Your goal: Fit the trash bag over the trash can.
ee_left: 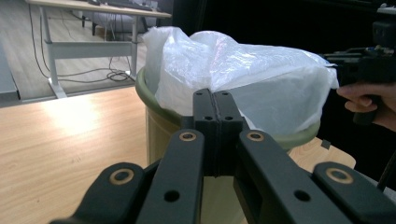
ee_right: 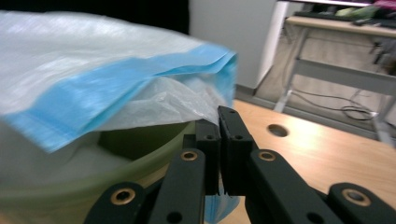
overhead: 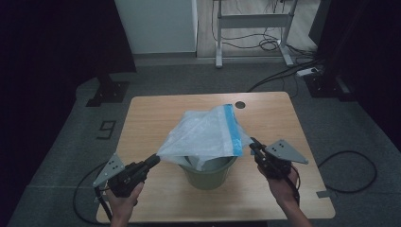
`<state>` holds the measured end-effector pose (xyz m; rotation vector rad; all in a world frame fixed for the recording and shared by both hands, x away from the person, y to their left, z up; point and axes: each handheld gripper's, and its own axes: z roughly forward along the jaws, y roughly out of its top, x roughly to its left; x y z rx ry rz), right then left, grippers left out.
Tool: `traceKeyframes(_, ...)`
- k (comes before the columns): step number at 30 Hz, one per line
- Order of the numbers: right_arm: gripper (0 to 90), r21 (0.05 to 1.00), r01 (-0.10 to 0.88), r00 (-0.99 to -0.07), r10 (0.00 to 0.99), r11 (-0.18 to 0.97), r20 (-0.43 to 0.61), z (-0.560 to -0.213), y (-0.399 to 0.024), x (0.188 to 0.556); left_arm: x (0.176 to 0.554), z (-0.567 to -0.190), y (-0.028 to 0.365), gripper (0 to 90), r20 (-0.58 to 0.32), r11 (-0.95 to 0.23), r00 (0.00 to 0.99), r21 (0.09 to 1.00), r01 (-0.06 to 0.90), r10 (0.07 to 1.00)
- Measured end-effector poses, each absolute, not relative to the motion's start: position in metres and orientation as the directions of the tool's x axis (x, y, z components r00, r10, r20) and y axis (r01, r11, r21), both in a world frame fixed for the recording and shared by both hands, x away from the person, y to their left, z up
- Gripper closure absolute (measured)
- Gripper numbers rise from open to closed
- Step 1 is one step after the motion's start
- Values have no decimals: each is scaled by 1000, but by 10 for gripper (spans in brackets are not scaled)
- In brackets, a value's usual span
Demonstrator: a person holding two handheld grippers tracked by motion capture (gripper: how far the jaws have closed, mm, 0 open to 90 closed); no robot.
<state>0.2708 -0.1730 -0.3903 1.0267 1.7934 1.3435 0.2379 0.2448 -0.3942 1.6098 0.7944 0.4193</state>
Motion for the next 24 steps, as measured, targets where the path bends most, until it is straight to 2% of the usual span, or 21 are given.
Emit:
traceKeyframes(1,806,964,192,-508,859,185,-64,-396,-166,269,238,-396,244,897,-163,-37,699,965,261,696)
traceKeyframes(3,758,962,182,-525,847,204,-81,-398,-161,267,238,-396,244,897,-163,-38,702,965,261,694)
traceKeyframes(8,748,965,144,-542,833,218,-107,-396,-157,264,238,-397,242,896,-160,-43,706,964,261,690)
traceKeyframes(12,574,970,120,-535,837,212,-117,-393,-155,263,238,-397,243,894,-162,-39,705,965,261,691)
traceKeyframes(15,506,971,89,-525,839,221,-143,-392,-152,261,238,-398,243,891,-164,-38,705,964,263,690)
traceKeyframes(18,517,972,57,-542,825,229,-162,-390,-148,260,238,-397,242,890,-164,-40,706,964,262,689)
traceKeyframes(24,759,972,24,-568,803,236,-181,-385,-142,260,237,-396,238,889,-162,-43,712,964,261,683)
